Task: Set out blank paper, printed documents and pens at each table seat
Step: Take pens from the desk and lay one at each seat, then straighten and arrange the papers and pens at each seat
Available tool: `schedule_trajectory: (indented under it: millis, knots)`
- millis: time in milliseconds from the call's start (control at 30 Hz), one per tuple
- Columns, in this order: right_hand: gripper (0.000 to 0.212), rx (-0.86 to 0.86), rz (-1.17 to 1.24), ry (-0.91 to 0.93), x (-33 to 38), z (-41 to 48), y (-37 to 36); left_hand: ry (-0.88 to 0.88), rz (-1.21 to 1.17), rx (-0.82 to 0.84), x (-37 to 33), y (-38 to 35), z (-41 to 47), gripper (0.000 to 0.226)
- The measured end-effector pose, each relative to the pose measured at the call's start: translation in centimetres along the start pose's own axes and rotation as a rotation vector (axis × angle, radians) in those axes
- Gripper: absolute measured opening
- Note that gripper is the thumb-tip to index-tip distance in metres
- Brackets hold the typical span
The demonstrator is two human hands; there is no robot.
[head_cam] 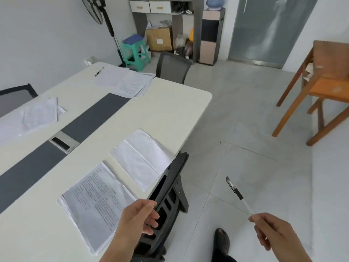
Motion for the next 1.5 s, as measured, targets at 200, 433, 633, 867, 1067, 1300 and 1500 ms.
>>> schedule_trajectory:
  millis: [200,433,633,867,1067,1300,1500]
  knots:
    - [0.021,0.158,-0.051,0.06,6.3,12.5,-3.3,0.023,-0.111,-0.159,-3.8,-2.8,3.0,0.016]
    - [0.015,0.433,-0.143,0.311,16.4,19.1,-14.5,0.113,-0.163,-0.441,-1.5,2.1,3.6,0.014]
    - [0.01,0.645,-0.258,0.421,19.6,17.1,-29.9,0.123,-0.041,-0.585,1.6,7.8,6.8,0.013]
    - [0.021,0.666,-0.696,0.508,14.8,17.7,-44.4,0.119,0.259,-0.571,3.6,11.0,13.3,0.012]
    - [0.03,0.639,-0.93,0.62,12.1,18.7,-48.5,-0.095,0.639,-0.445,3.1,8.3,17.5,0.027]
    - [0.076,0.605,-1.025,1.087,12.2,19.0,-48.0,-0.29,1.032,-0.101,4.9,0.9,22.5,0.055]
    - [0.089,0.686,-1.115,1.143,11.9,19.7,-50.0,-0.278,1.124,-0.045,7.0,-1.8,24.9,0.061]
Point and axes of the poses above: each hand's wrist, its own z-axis towards the middle knuckle, its own y-axis out of the back of the hand, x = y × z, the point moved 9 cm from there along z, towards the middle knuckle, and after that the axes turned 15 degrees about -x, right-handed, at the moved point
